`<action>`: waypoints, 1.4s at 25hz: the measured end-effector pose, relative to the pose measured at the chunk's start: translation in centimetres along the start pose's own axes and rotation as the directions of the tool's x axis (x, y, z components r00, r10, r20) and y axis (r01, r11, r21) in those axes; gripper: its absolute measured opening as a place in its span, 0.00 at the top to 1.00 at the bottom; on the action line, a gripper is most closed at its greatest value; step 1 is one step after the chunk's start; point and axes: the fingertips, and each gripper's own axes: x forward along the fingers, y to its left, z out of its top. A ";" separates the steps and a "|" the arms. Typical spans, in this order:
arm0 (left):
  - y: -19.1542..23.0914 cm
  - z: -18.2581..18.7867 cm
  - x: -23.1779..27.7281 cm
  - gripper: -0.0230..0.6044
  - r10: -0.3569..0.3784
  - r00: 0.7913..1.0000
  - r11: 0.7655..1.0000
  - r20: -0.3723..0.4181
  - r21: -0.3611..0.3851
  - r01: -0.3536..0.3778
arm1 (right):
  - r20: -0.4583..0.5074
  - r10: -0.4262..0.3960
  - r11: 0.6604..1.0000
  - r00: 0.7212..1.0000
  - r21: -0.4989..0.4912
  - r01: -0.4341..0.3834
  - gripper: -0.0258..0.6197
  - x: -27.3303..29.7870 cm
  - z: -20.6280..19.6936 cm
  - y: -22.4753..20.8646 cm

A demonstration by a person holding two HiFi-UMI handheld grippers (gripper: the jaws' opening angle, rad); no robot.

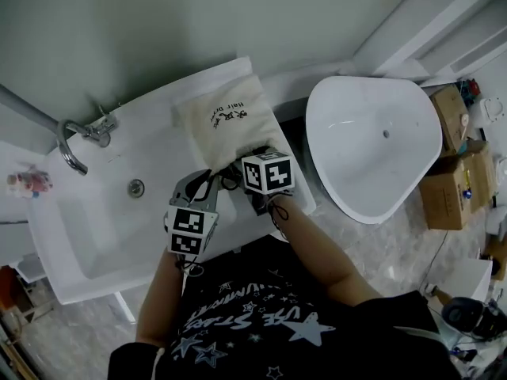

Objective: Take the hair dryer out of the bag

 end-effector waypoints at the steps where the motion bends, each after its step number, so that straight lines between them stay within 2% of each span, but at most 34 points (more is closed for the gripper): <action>1: 0.1 0.0 0.0 0.87 0.009 1.000 1.000 -0.002 -0.006 -0.009 | 0.004 -0.004 1.000 1.000 0.002 0.004 0.48 0.5 0.2 -0.1; 8: 0.4 -0.1 0.1 0.88 0.051 0.999 0.998 -0.004 -0.033 -0.051 | -0.011 -0.023 1.000 1.000 -0.010 0.023 0.48 3.0 0.7 -0.9; 22: 1.3 -0.7 0.1 0.88 0.098 0.995 0.992 -0.011 -0.082 -0.098 | -0.119 -0.014 1.000 0.993 -0.024 0.011 0.48 5.3 0.1 -1.1; 24: 1.5 -0.6 0.1 0.88 0.101 0.995 0.991 -0.008 -0.088 -0.101 | -0.128 -0.038 0.999 0.991 -0.028 0.035 0.53 5.3 0.0 -1.5; 25: 1.6 -0.5 0.1 0.88 0.100 0.995 0.991 -0.006 -0.091 -0.100 | -0.129 -0.049 0.999 0.990 -0.025 0.046 0.63 5.3 0.0 -1.8; 35: 1.8 -0.3 0.6 0.88 0.095 0.995 0.992 -0.001 -0.083 -0.095 | -0.191 -0.053 0.999 0.980 -0.023 0.049 0.67 4.0 -0.8 -2.0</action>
